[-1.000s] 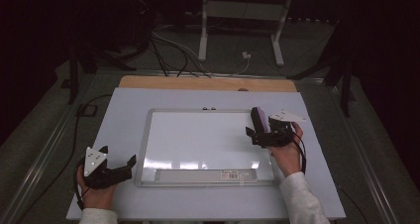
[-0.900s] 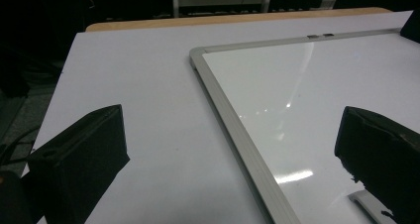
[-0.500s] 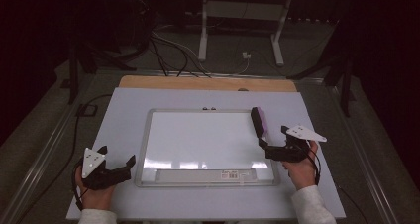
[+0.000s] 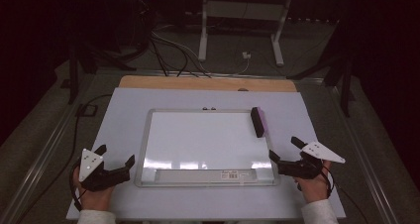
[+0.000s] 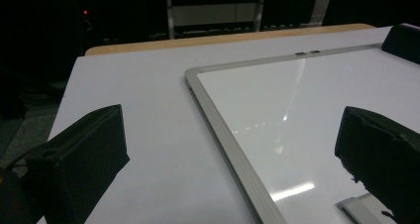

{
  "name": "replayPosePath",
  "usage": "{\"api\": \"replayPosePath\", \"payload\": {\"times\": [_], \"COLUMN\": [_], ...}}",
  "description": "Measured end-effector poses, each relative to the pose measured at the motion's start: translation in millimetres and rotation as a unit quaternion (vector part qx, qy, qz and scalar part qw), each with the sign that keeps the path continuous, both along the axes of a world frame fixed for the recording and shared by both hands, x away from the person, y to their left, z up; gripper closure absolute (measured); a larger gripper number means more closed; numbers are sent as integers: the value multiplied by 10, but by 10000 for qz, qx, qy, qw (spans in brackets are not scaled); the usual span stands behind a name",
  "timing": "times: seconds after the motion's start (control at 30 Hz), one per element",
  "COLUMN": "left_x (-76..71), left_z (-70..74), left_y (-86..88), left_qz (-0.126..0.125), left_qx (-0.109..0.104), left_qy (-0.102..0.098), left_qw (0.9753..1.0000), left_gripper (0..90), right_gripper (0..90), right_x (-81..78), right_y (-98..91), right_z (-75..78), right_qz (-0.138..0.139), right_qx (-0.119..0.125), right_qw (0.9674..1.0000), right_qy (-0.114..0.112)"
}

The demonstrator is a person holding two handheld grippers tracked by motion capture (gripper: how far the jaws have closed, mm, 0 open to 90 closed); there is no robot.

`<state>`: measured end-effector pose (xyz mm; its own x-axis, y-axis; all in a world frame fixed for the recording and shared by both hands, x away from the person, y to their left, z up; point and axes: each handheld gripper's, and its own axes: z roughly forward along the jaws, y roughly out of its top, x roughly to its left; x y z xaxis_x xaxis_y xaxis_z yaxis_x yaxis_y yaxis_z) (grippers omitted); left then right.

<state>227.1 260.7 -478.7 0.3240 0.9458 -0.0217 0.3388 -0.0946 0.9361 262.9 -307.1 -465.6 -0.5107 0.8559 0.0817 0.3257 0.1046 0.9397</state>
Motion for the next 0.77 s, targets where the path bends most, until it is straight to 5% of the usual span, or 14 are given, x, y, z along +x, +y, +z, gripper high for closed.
{"api": "replayPosePath", "payload": {"times": [0.3, 0.77], "left_x": [-43, -77], "left_z": [51, 72], "left_y": [0, 31], "left_qz": [-66, 3], "left_qx": [45, -87], "left_qy": [-164, -300], "left_qw": [9998, 9995], "left_gripper": [7, 7], "right_gripper": [5, 5], "right_x": [-159, -260], "right_y": [-196, -261], "right_z": [-38, -81], "right_qz": [-90, -155], "right_qx": [237, 169], "right_qw": [9995, 9993], "right_qy": [-172, -300]}}
